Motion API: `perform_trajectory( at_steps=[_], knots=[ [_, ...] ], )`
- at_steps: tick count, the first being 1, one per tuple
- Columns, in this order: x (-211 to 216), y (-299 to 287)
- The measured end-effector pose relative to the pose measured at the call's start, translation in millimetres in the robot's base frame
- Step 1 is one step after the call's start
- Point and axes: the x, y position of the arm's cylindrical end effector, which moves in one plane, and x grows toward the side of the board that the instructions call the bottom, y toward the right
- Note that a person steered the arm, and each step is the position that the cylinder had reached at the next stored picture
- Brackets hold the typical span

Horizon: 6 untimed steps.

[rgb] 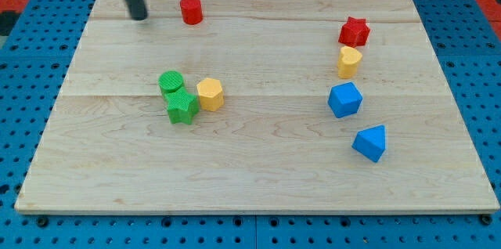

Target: Move the red circle diagonally top left to the red star

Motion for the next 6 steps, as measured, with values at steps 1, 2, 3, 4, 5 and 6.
perform_trajectory(
  at_steps=[1,2,3,4,5,6],
  knots=[
    [-5.1,115.9],
    [-15.7,209.9],
    [-17.5,180.2],
    [-45.9,186.3],
    [-46.9,215.6],
    [-39.2,267.5]
  ],
)
